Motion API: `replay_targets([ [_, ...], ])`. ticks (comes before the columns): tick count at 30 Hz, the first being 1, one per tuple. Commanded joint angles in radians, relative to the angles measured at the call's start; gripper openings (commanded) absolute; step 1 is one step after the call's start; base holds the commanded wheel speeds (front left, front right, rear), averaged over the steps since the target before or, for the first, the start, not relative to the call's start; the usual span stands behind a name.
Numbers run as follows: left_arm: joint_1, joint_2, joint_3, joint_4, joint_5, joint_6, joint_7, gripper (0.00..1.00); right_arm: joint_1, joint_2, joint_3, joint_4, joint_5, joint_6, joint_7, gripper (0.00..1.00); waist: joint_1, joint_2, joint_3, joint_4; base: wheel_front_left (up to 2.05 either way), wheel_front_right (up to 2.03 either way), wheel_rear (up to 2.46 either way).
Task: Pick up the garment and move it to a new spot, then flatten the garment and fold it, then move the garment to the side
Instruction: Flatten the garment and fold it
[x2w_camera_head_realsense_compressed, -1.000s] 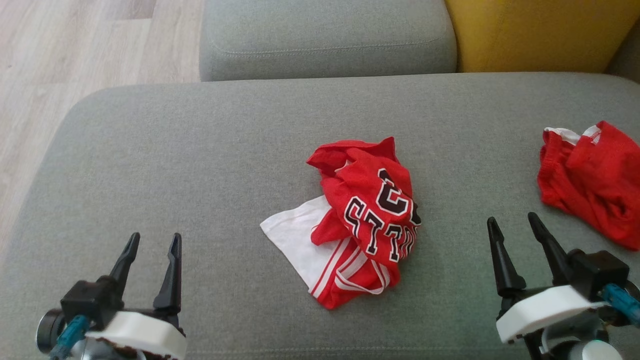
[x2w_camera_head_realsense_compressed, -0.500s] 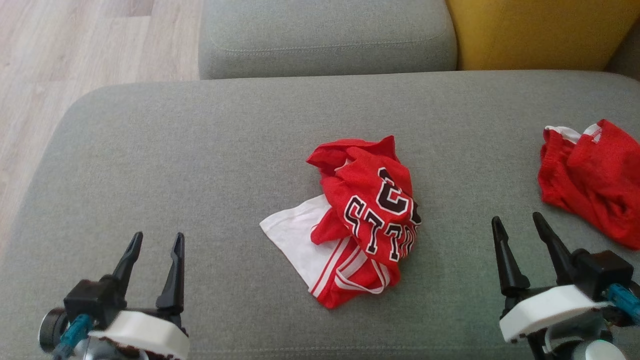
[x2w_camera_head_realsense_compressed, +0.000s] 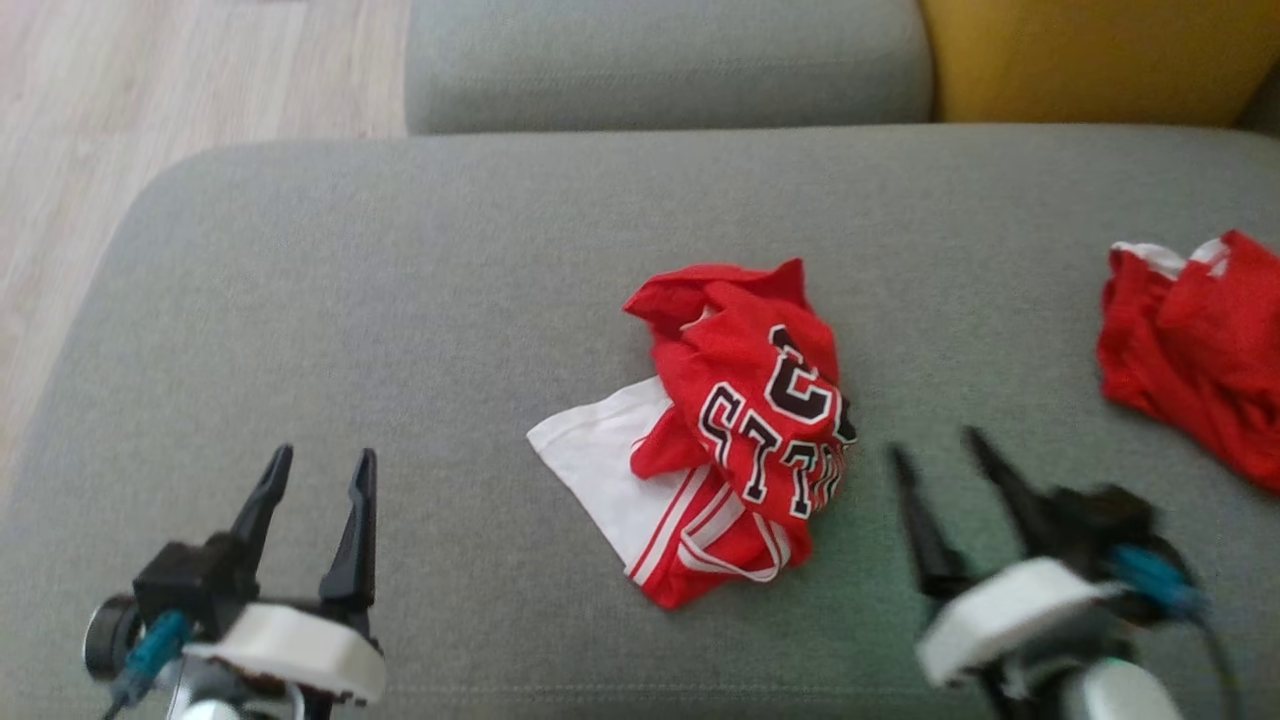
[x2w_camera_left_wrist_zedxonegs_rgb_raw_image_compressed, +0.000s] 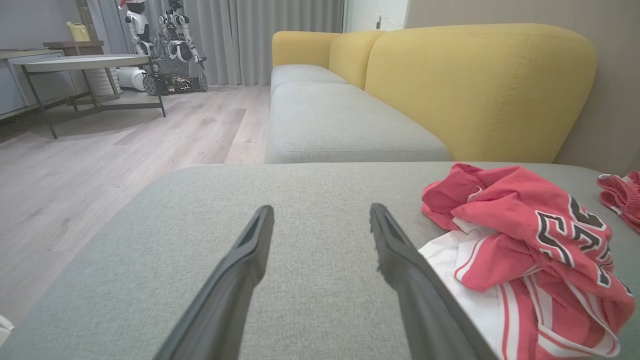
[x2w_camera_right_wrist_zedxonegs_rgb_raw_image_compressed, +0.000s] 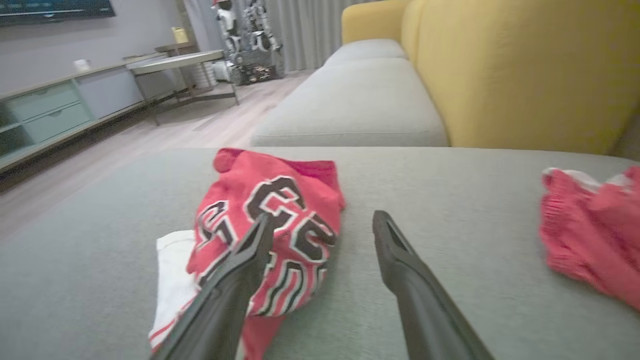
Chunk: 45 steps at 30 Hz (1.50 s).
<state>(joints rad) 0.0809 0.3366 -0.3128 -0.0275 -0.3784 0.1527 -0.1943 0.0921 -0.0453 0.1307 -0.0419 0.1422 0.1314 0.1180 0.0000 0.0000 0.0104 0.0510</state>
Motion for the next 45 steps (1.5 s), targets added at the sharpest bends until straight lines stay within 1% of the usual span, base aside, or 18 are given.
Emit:
replay_targets([
  [1, -0.081, 0.021, 0.035, -0.031, 0.007, -0.007, -0.005, 1.0, -0.084, -0.005, 0.054, -0.023, 0.002, -0.001, 0.004, 1.0, 0.0, 0.0, 0.027, 0.02, 0.0, 0.0, 0.0],
  [6, -0.148, 0.004, 0.008, -0.009, 0.014, -0.033, -0.019, 1.0, -0.204, -0.005, 0.225, 0.079, -0.016, -0.001, 0.024, 1.0, 0.0, 0.0, 0.083, 0.063, 0.0, 0.0, 0.0],
  [9, -0.184, -0.005, -0.006, 0.012, 0.018, -0.051, -0.029, 1.0, -0.279, -0.005, 0.294, 0.153, -0.037, -0.001, 0.037, 1.0, 0.0, 0.0, 0.109, 0.084, 0.0, 0.0, 0.0],
  [14, -0.229, -0.023, -0.021, 0.045, 0.022, -0.073, -0.045, 1.0, -0.357, -0.005, 0.276, 0.295, -0.124, -0.001, 0.094, 1.0, 0.0, 0.0, 0.141, 0.108, 0.0, 0.0, 0.0],
  [17, -0.245, -0.032, -0.024, 0.062, 0.022, -0.081, -0.053, 1.0, -0.375, -0.005, 0.254, 0.335, -0.145, -0.001, 0.105, 1.0, 0.0, 0.0, 0.155, 0.111, 0.0, 0.0, 0.0],
  [18, -0.249, -0.035, -0.023, 0.066, 0.022, -0.083, -0.055, 1.0, -0.378, -0.005, 0.246, 0.344, -0.146, -0.001, 0.106, 0.37, 0.0, 0.0, 0.16, 0.11, 0.0, 0.0, 0.0],
  [19, -0.251, -0.037, -0.021, 0.07, 0.022, -0.085, -0.057, 1.0, -0.382, -0.005, 0.235, 0.348, -0.144, -0.001, 0.1, 0.0, 0.0, 0.0, 0.163, 0.107, 0.0, 0.0, 0.0],
  [24, -0.253, -0.043, -0.013, 0.083, 0.022, -0.09, -0.063, 1.0, -0.378, -0.005, 0.159, 0.338, -0.079, -0.001, 0.041, 0.0, 0.0, 0.0, 0.17, 0.082, 0.0, 0.0, 0.0],
  [31, -0.254, -0.043, -0.005, 0.092, 0.029, -0.098, -0.066, 1.0, -0.325, -0.005, -0.041, 0.309, 0.031, -0.001, -0.054, 0.0, 0.0, 0.0, 0.164, 0.045, 0.0, 0.0, 0.0],
  [33, -0.253, -0.043, -0.002, 0.092, 0.03, -0.097, -0.066, 1.0, -0.308, -0.005, -0.109, 0.316, 0.051, -0.001, -0.073, 0.0, 0.0, 0.0, 0.161, 0.036, 0.0, 0.0, 0.0],
  [34, -0.253, -0.043, -0.002, 0.092, 0.03, -0.097, -0.066, 1.0, -0.308, -0.005, -0.109, 0.316, 0.051, -0.001, -0.073, 0.0, 0.0, 0.0, 0.161, 0.036, 0.0, 0.0, 0.0],
  [35, -0.252, -0.043, -0.001, 0.091, 0.031, -0.097, -0.066, 1.0, -0.301, -0.005, -0.14, 0.323, 0.059, -0.001, -0.082, 0.0, 0.0, 0.0, 0.16, 0.032, 0.0, 0.0, 0.0],
  [36, -0.251, -0.043, 0.001, 0.09, 0.032, -0.097, -0.067, 1.0, -0.289, -0.005, -0.201, 0.346, 0.065, -0.001, -0.091, 0.0, 0.0, 0.0, 0.159, 0.027, 0.0, 0.0, 0.0],
  [37, -0.251, -0.043, 0.001, 0.09, 0.032, -0.097, -0.067, 1.0, -0.289, -0.005, -0.201, 0.346, 0.065, -0.001, -0.091, 0.0, 0.0, 0.0, 0.159, 0.027, 0.0, 0.0, 0.0],
  [40, -0.25, -0.042, 0.002, 0.088, 0.033, -0.099, -0.067, 1.0, -0.278, -0.005, -0.275, 0.4, 0.08, -0.001, -0.096, 0.01, 0.0, 0.0, 0.161, 0.022, 0.0, 0.0, 0.0],
  [41, -0.249, -0.042, 0.003, 0.087, 0.034, -0.099, -0.067, 1.0, -0.275, -0.005, -0.294, 0.422, 0.085, -0.001, -0.09, 0.47, 0.0, 0.0, 0.162, 0.02, 0.0, 0.0, 0.0],
  [42, -0.249, -0.041, 0.003, 0.088, 0.034, -0.1, -0.067, 1.0, -0.276, -0.005, -0.304, 0.437, 0.098, -0.001, -0.095, 1.0, 0.0, 0.0, 0.162, 0.02, 0.0, 0.0, 0.0],
  [45, -0.247, -0.039, 0.007, 0.089, 0.034, -0.1, -0.067, 1.0, -0.276, -0.005, -0.308, 0.452, 0.116, -0.001, -0.129, 1.0, 0.0, 0.0, 0.162, 0.018, 0.0, 0.0, 0.0],
])
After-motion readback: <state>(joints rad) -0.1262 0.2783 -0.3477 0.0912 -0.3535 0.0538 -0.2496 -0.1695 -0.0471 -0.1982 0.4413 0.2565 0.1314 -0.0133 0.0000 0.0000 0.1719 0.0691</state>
